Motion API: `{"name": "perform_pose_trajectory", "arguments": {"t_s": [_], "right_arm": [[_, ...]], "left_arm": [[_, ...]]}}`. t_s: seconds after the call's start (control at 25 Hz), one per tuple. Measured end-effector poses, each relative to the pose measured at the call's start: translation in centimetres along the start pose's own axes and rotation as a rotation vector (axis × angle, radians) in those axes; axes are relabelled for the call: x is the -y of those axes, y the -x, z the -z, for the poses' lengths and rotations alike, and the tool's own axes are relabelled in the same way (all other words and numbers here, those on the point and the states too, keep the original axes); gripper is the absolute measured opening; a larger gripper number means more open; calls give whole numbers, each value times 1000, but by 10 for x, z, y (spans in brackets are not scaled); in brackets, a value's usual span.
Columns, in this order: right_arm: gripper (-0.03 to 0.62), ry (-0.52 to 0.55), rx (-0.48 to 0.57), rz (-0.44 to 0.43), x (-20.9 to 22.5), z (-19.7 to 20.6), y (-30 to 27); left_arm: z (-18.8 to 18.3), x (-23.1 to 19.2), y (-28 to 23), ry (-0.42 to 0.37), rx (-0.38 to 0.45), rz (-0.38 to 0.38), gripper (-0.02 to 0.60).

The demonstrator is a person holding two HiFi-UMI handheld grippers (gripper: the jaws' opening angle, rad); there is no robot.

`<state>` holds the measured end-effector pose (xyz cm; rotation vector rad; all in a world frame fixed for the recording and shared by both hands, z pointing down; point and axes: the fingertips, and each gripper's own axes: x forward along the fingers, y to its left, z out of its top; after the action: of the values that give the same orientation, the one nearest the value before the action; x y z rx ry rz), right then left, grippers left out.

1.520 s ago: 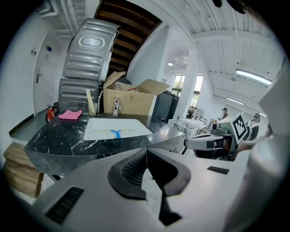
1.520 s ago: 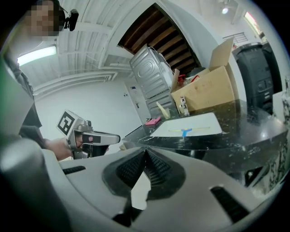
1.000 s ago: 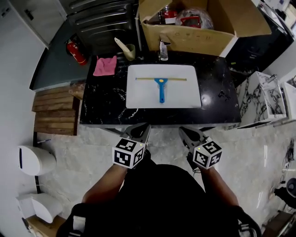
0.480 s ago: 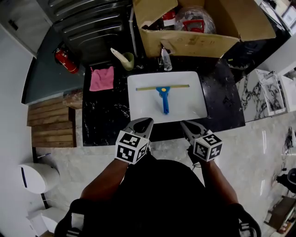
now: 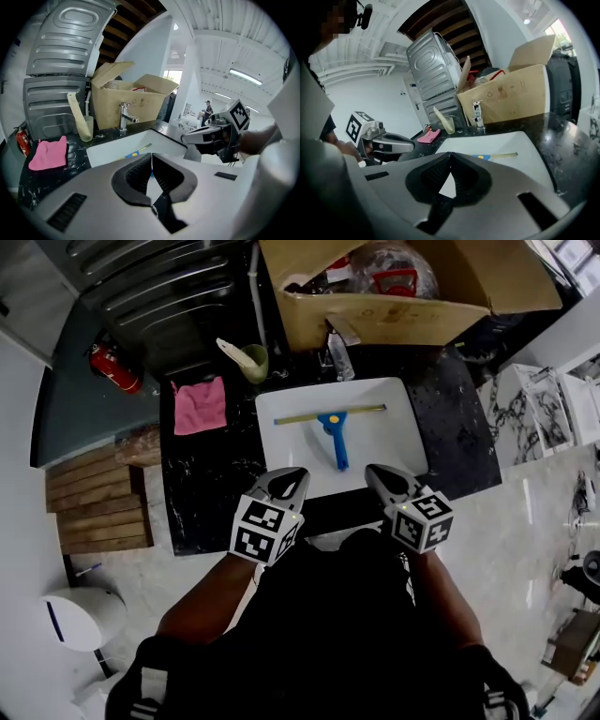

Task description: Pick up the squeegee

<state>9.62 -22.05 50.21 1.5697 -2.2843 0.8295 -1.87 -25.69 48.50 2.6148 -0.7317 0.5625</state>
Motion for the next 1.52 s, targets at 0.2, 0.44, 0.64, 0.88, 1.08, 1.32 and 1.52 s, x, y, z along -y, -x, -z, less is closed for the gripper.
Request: {"name": "perform_pose_trajectory", "arguments": {"t_s": [0.2, 0.44, 0.64, 0.88, 1.08, 1.32, 1.52], "right_arm": [[9, 18, -4, -14, 9, -7, -16], [9, 2, -79, -36, 31, -7, -50], [49, -8, -185, -47, 45, 3, -85], [86, -43, -311, -19, 66, 25, -122], [114, -65, -405, 25, 88, 44, -154], [130, -123, -472, 87, 115, 67, -186], [152, -153, -514, 133, 129, 85, -202]], "left_arm": [[0, -6, -8, 16, 7, -14, 17], [-5, -28, 0, 92, 61, -115, 17], [1, -40, 8, 149, 65, -188, 17], [6, -54, 13, 194, 61, -248, 17], [15, -54, 9, 211, 39, -259, 17], [18, -41, 3, 230, 27, -239, 17], [23, -47, 9, 252, 28, -271, 18]]}}
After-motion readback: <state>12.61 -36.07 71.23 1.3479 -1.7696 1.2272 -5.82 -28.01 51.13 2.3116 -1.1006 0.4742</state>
